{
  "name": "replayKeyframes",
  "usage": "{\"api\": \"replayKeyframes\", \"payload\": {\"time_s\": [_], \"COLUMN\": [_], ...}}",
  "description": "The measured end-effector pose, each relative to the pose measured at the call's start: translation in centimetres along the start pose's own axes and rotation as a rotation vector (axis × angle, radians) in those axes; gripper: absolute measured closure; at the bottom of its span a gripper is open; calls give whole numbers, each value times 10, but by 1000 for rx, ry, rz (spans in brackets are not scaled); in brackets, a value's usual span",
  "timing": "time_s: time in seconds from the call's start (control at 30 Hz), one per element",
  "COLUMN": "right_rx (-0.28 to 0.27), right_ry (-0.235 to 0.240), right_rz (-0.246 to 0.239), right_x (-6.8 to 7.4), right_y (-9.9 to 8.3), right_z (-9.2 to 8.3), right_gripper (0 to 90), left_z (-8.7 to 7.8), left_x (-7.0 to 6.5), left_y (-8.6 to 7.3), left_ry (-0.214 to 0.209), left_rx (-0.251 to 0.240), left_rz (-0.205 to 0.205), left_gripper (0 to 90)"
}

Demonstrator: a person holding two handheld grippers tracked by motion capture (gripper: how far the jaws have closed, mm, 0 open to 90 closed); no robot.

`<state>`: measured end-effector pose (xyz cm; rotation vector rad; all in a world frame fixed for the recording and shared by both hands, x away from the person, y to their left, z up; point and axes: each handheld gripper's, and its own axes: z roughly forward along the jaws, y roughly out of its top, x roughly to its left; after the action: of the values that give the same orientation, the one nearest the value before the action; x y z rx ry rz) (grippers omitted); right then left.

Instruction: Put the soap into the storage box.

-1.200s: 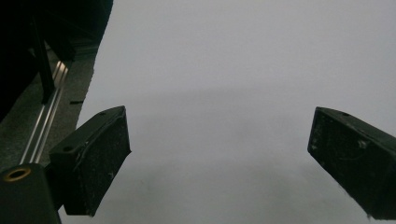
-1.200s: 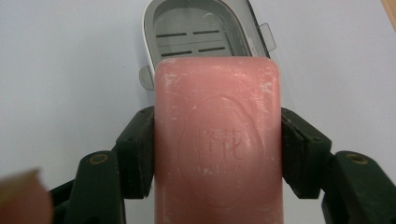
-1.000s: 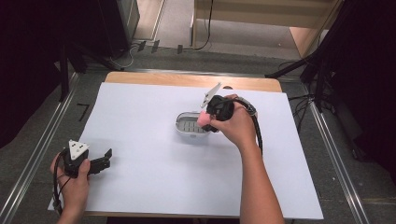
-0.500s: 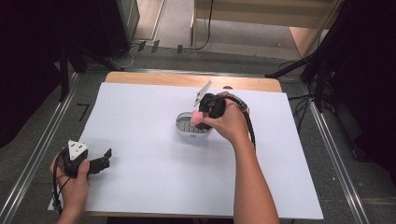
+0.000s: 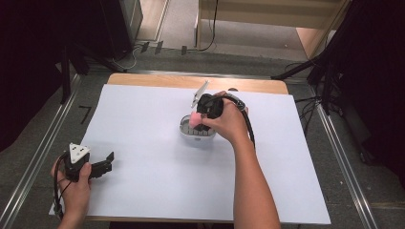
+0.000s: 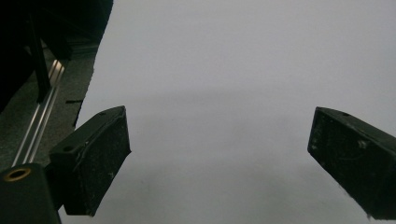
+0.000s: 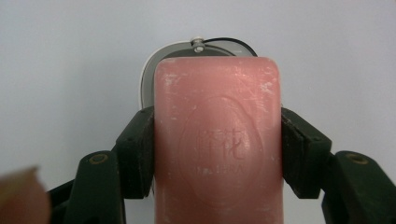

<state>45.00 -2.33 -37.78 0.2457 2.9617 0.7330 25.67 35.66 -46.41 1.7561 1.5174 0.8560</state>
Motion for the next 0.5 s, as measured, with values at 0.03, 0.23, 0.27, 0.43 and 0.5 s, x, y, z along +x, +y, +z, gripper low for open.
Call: {"api": "replayKeyframes", "payload": {"time_s": [0.03,0.23,0.27,0.43,0.5], "right_rx": [-5,13,14,33,36], "right_ry": [5,25,24,23,28], "right_rz": [-5,-9,-13,-19,-27], "right_x": [-1,-1,-2,-4,-4], "right_y": [1,4,5,3,2], "right_z": [2,11,12,16,17], "right_gripper": [387,388,387,387,388], "left_z": [0,0,0,0,0], "left_x": [0,0,0,1,1], "left_y": [0,0,0,0,0], "left_ry": [-1,-2,-3,-4,-4], "left_rx": [0,2,1,4,6], "left_rz": [-1,-2,-2,-6,-6], "left_gripper": [61,61,61,62,61]}}
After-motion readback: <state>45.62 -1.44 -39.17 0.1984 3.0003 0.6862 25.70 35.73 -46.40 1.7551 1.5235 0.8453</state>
